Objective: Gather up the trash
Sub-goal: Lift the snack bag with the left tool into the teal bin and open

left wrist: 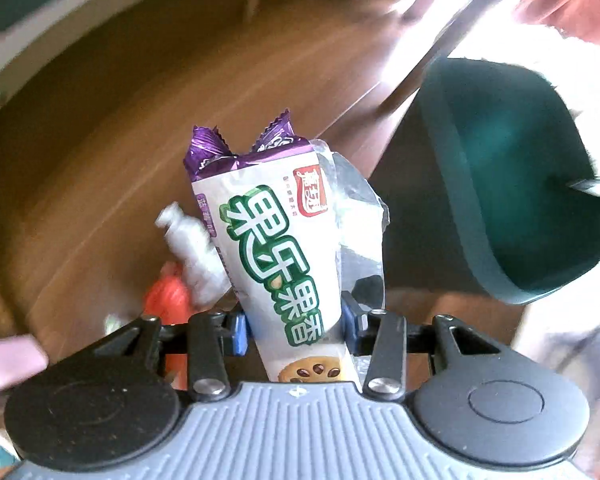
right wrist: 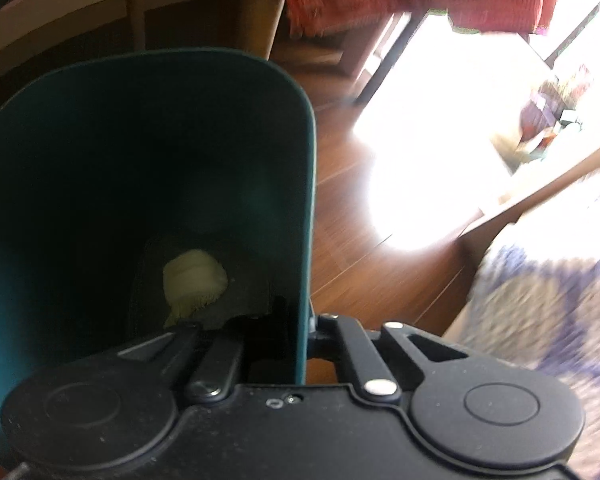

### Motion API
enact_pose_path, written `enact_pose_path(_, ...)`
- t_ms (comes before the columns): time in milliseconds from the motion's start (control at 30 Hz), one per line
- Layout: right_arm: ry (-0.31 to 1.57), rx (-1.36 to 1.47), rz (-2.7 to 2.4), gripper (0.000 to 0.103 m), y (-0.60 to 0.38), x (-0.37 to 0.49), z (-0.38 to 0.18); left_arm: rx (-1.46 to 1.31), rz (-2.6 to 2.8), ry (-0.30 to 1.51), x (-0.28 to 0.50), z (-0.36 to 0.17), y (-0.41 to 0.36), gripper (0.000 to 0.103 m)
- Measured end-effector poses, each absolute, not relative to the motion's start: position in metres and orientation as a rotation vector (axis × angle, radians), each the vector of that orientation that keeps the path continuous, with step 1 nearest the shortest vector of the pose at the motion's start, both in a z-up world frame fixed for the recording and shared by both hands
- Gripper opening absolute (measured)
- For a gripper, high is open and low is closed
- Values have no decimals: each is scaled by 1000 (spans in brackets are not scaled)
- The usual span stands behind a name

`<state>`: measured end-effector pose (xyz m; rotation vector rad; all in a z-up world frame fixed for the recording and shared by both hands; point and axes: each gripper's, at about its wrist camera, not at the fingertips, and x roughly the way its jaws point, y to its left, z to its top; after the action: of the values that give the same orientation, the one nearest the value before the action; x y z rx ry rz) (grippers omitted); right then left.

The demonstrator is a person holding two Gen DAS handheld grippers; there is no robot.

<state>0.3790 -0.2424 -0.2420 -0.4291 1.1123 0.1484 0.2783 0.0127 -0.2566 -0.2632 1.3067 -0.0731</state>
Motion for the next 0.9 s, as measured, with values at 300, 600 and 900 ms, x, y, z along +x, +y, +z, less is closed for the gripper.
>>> enact_pose_path(300, 1041, -568, 158, 2, -225, 359, -212, -237, -327, 1157, 338, -205, -85, 43)
enact_pose_path(600, 999, -607, 201, 2, -213, 343, -204, -172, -347, 1297, 383, -277, -136, 43)
enact_pose_path(900, 994, -566, 216, 2, -220, 349, -205, -141, -357, 1307, 393, -296, -154, 55)
